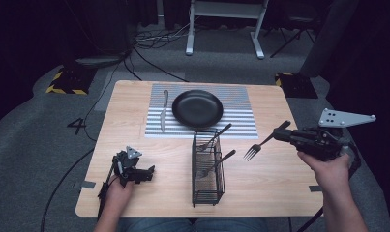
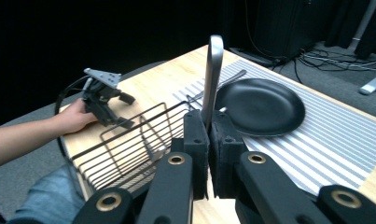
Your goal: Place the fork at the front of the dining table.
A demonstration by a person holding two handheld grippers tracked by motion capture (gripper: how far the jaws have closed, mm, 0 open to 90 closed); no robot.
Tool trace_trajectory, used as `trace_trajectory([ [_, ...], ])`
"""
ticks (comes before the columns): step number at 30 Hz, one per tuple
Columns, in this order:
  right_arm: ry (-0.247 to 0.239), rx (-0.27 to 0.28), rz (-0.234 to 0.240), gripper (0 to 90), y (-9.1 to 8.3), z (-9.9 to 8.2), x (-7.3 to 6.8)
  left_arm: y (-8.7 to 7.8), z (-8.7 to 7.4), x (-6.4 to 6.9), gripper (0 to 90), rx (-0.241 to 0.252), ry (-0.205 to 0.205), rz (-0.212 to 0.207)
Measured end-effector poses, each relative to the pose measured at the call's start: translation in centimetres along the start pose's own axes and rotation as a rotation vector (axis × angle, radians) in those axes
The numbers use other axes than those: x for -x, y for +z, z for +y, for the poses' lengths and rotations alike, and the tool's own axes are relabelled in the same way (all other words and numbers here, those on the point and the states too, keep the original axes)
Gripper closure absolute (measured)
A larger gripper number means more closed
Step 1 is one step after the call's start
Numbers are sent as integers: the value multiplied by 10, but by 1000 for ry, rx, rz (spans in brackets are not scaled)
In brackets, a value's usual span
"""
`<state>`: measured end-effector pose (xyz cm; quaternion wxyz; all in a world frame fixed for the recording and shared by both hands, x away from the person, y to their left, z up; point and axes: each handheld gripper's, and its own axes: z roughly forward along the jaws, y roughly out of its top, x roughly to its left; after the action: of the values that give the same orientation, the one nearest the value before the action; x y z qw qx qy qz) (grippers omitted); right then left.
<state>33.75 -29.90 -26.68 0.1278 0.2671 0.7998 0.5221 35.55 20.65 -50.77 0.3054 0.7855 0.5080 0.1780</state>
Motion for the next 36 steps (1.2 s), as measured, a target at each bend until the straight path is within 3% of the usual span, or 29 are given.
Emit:
trace_trajectory([
  [16,5,-13,-50,865,17,10,30,0,0,0,0,0,-1,3],
  [21,-2,-14,-85,864,23,10,39,0,-1,0,0,1,-1,3],
  [30,14,-27,-91,865,50,10,70,0,0,0,0,0,1,2],
  [36,2,-24,-96,864,66,11,81,1,1,0,0,1,1,2],
])
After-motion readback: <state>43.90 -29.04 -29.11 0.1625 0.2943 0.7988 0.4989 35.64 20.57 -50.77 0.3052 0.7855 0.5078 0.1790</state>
